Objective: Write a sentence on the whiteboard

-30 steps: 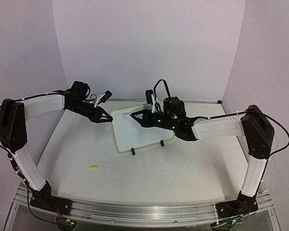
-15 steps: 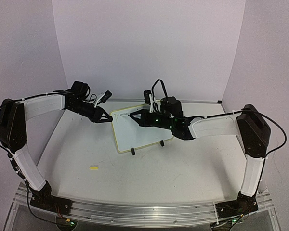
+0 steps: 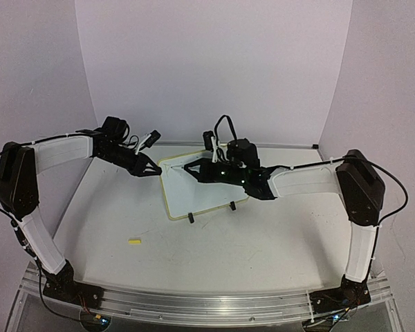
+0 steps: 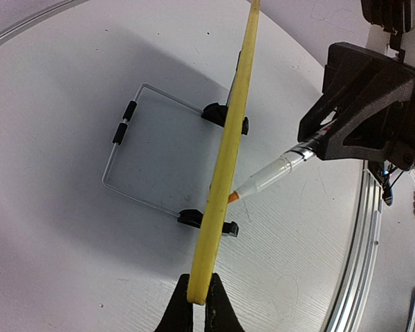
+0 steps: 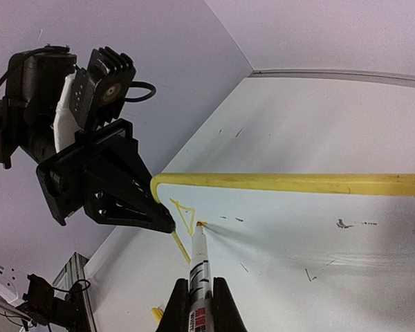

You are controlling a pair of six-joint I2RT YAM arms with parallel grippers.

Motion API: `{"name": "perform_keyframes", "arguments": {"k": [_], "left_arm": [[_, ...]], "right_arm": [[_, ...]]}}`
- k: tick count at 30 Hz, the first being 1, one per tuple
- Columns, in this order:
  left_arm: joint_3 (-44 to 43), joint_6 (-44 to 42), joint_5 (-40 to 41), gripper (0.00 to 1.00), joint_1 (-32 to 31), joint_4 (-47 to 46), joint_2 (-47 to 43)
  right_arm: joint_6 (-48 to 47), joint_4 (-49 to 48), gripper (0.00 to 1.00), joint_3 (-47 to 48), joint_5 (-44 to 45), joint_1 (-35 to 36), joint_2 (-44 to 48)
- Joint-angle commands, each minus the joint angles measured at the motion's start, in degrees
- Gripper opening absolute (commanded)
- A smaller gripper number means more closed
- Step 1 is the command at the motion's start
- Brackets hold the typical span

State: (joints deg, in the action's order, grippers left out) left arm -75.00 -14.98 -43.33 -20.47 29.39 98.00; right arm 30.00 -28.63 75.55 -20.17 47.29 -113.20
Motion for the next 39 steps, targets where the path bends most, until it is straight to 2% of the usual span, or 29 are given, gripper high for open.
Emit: {"name": "perform_keyframes", "arguments": {"k": [1,23,39], "left_arm": [[-0.8,-1.6,3.5,0.00,-1.4,2.5,0.3],[-0.9,-1.6,3.5,0.00,-1.5,2.6,0.3],[-0.9,-1.7,3.5,0.00,-1.5,2.6,0.0]], "right_arm": [[-0.5,0.8,0.00,1.1,-0.1,-0.2,-1.3],[-1.0,2.5,0.00,-2.5,4.4,-0.2,3.0],[-1.7,3.1,0.00,0.5,4.2,-0.2,3.4]]}}
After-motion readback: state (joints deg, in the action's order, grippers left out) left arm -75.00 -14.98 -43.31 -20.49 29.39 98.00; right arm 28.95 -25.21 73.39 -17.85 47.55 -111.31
